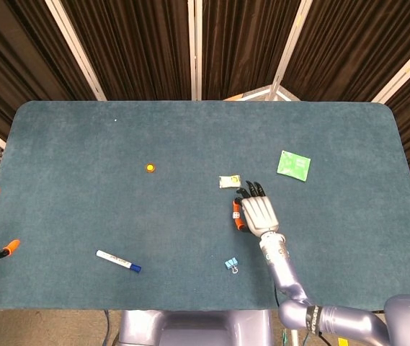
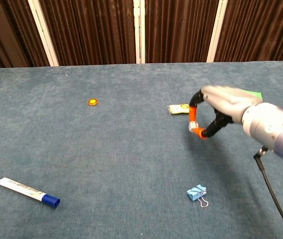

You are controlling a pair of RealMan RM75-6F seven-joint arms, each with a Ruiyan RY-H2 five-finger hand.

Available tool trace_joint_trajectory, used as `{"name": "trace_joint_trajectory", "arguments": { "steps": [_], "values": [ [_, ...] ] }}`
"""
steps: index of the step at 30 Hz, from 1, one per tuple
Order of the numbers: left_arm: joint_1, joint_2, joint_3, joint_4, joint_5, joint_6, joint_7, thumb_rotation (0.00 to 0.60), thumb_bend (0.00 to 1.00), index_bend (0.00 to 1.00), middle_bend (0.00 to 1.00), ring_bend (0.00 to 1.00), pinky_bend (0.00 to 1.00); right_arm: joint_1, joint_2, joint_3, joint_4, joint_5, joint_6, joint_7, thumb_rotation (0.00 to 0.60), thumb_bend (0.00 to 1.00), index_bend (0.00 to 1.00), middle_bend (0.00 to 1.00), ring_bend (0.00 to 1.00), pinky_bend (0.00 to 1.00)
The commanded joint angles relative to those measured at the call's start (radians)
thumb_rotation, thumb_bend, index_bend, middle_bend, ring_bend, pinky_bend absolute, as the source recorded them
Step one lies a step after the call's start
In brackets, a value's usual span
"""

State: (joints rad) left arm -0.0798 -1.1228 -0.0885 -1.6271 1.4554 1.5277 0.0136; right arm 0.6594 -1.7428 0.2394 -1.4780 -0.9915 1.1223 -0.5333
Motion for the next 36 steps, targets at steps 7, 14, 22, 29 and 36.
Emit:
{"name": "trace_joint_trajectory", "arguments": {
  "steps": [7,14,22,29,36],
  "values": [
    [0.005,0.005,0.003,-0.010,0.012,0.013,0.001,0.600,0.00,0.00,0.00,0.00,0.00,-0.027,0.167,0.046,-0.232,-0.029,0.116,-0.087,0.600,0.37,0.60,0.22,0.00,0.00],
    [0.006,0.006,0.005,-0.020,0.023,0.020,0.013,0.600,0.00,0.00,0.00,0.00,0.00,-0.047,0.213,0.032,-0.251,-0.030,0.122,-0.060,0.600,0.37,0.56,0.20,0.00,0.00],
    [0.004,0.003,0.006,-0.023,0.026,0.019,0.021,0.600,0.00,0.00,0.00,0.00,0.00,-0.052,0.229,0.022,-0.244,-0.036,0.122,-0.036,0.600,0.31,0.38,0.10,0.00,0.00],
    [0.004,0.003,0.005,-0.023,0.028,0.022,0.021,0.600,0.00,0.00,0.00,0.00,0.00,-0.067,0.239,-0.002,-0.221,-0.058,0.120,0.004,0.600,0.30,0.36,0.09,0.00,0.00],
    [0.008,0.006,0.007,-0.024,0.031,0.026,0.019,0.600,0.00,0.00,0.00,0.00,0.00,-0.111,0.267,-0.042,-0.202,-0.115,0.136,0.085,0.600,0.29,0.33,0.06,0.00,0.00]
  ]
}}
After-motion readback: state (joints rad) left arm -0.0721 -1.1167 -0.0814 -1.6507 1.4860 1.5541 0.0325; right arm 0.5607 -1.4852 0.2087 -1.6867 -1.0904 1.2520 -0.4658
